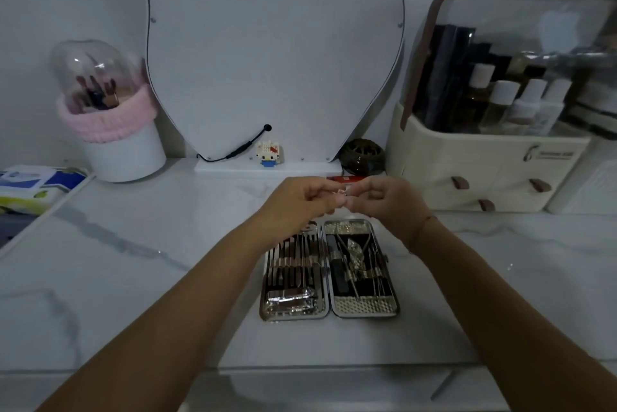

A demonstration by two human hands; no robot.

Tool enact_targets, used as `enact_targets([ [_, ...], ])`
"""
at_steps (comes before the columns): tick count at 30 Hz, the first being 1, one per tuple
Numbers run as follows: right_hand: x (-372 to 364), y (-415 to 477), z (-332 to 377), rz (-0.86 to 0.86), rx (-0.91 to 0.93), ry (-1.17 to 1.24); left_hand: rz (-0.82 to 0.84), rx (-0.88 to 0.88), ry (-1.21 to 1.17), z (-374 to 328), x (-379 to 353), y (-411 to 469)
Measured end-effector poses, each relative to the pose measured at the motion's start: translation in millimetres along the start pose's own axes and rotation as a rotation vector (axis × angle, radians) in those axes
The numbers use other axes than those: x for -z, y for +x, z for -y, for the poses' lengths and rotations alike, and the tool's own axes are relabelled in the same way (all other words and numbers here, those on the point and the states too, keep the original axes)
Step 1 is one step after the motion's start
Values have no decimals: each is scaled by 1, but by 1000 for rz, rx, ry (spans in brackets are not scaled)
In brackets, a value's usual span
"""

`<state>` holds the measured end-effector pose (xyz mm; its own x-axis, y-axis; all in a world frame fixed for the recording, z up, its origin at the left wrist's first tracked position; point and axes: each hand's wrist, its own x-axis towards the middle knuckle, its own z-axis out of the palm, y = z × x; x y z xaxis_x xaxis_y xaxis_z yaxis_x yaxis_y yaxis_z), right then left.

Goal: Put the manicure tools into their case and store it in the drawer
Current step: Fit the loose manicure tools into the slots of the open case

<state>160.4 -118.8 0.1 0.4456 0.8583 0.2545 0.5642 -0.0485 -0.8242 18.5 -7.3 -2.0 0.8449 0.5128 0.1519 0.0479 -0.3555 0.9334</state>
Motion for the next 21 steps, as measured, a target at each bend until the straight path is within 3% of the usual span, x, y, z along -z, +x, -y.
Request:
enact_targets([
  [5,-9,11,-11,14,-69,178,-96,12,-143,20,-2,7],
  [11,-10,7,-20,40,-111,294,-37,4,-181,24,-9,6],
  [21,2,6,-18,44,-50,381,-60,-30,-26,26,-8,8],
])
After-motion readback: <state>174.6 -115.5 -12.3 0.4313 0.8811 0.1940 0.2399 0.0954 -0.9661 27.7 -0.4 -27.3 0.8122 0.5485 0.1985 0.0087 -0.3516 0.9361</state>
